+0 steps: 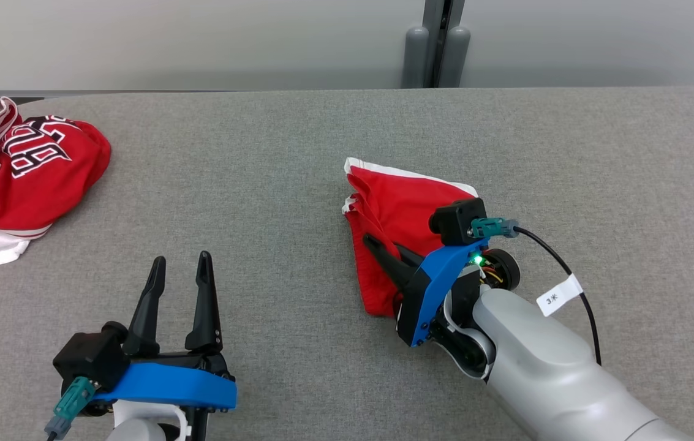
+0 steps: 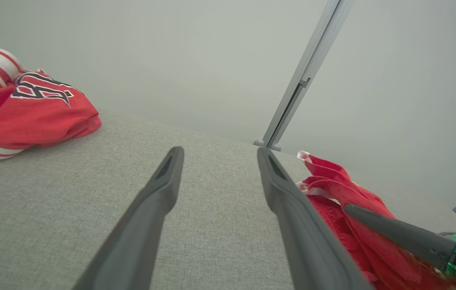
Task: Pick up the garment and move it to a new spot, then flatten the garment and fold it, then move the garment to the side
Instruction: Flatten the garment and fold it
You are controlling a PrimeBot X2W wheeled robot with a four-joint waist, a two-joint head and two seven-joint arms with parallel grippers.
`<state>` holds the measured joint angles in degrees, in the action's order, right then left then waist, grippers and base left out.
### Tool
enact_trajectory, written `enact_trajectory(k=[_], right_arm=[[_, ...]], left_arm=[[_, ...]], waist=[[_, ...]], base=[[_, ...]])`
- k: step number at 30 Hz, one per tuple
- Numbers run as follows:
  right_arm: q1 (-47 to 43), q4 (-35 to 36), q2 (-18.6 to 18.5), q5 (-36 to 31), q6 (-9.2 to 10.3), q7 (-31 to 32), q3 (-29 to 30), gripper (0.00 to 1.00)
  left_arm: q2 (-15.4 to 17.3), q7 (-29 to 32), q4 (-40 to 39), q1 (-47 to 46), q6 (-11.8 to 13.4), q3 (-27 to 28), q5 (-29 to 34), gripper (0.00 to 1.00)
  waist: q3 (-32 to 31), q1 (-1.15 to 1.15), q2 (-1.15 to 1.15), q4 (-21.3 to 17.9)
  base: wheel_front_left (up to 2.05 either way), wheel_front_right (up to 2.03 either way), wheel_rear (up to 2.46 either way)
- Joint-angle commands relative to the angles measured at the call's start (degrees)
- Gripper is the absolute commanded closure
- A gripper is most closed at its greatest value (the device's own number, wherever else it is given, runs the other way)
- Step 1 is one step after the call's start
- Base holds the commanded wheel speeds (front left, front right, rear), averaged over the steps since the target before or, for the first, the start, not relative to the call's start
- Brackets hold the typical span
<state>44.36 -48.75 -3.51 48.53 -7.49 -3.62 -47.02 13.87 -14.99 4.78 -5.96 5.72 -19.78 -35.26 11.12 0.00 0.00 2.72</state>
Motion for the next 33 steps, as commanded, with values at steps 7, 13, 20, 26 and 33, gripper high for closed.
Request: enact_trajectory(k=[7,13,20,26,33], right_arm=[[0.14,0.40,0.61,-0.40,-0.01,-1.72,-2.49,0.00],[0.52,2.92,0.40,-0.72,-0.01,-4.84,-2.89,0.00],[0.86,4.46,-2.72,-2.41,-0.01,-8.78,0.67,0.00],[-0.69,3.77,-6.12,-8.76,-0.01,-11.15,6.88,0.00],[-5.04,4.65,-5.90,-19.08,-0.01,-11.57,10.03,0.93]], left_arm=[[-0.38,-0.24,0.49,-0.84,-0.52,-0.21,0.47,0.00],[-0.50,-0.25,0.93,-0.33,-0.63,-0.17,0.61,0.00],[-0.72,-0.26,0.99,0.26,-0.67,-0.55,0.82,0.00],[-0.80,-0.26,1.13,0.76,-0.89,-1.10,0.93,0.00],[-0.63,-0.27,1.28,0.98,-1.12,-1.49,0.80,0.00]], waist=[[0.33,0.00,0.00,-0.07],[-0.22,0.00,0.00,-0.66],[-0.93,0.00,0.00,-1.44],[-1.50,0.00,0.00,-1.86],[-1.57,0.00,0.00,-1.98]], base=[[0.00,0.00,0.00],[0.00,0.00,0.00],[0.00,0.00,0.00],[0.00,0.00,0.00],[0.00,0.00,0.00]])
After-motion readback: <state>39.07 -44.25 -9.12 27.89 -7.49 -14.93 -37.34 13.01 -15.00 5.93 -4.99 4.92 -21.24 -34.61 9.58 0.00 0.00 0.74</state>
